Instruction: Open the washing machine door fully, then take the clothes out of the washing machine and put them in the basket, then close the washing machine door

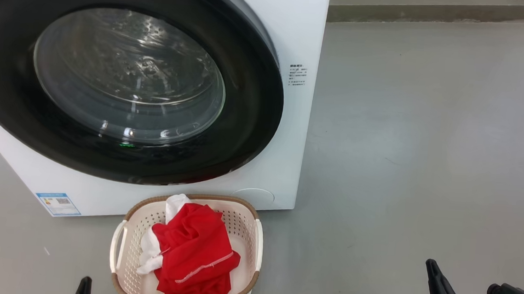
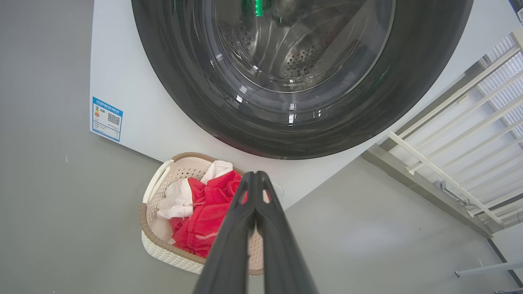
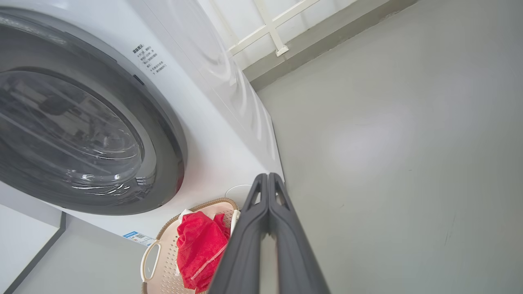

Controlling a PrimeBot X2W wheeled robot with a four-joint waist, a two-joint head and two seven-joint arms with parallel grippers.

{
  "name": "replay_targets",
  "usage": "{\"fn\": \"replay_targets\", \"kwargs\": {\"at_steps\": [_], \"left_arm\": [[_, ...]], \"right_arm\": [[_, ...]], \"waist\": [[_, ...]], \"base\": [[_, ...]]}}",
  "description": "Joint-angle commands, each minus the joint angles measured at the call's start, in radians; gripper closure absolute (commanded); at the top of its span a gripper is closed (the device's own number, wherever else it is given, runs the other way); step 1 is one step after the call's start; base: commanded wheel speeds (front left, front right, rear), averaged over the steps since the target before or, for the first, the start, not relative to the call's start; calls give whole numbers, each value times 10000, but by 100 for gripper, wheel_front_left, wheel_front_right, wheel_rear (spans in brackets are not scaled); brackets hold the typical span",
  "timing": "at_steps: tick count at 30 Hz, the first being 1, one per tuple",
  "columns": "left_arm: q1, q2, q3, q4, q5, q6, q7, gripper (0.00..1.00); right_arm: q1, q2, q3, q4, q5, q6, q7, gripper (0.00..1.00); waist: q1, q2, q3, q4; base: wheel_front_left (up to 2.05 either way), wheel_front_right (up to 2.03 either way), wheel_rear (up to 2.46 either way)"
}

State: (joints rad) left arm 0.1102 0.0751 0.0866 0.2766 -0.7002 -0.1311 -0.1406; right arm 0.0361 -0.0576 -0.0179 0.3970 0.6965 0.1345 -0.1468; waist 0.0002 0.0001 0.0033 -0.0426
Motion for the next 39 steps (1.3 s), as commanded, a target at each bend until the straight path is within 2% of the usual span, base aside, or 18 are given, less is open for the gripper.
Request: {"fn": "replay_targets", "kwargs": {"at_steps": [1,39], "left_arm": [[-479,59,109,-235,-241,0,65,100],[-1230,-77,186,-271,-4136,2,1159,100]], "right_arm": [[-459,-84,-20,-307,270,-12,65,100],[-892,-15,-439,-843,4167,-23,1186,100]], "waist": [[-1,-1,0,6],[-1,-1,-1,191]], "base": [[0,0,0],[0,0,0]]}}
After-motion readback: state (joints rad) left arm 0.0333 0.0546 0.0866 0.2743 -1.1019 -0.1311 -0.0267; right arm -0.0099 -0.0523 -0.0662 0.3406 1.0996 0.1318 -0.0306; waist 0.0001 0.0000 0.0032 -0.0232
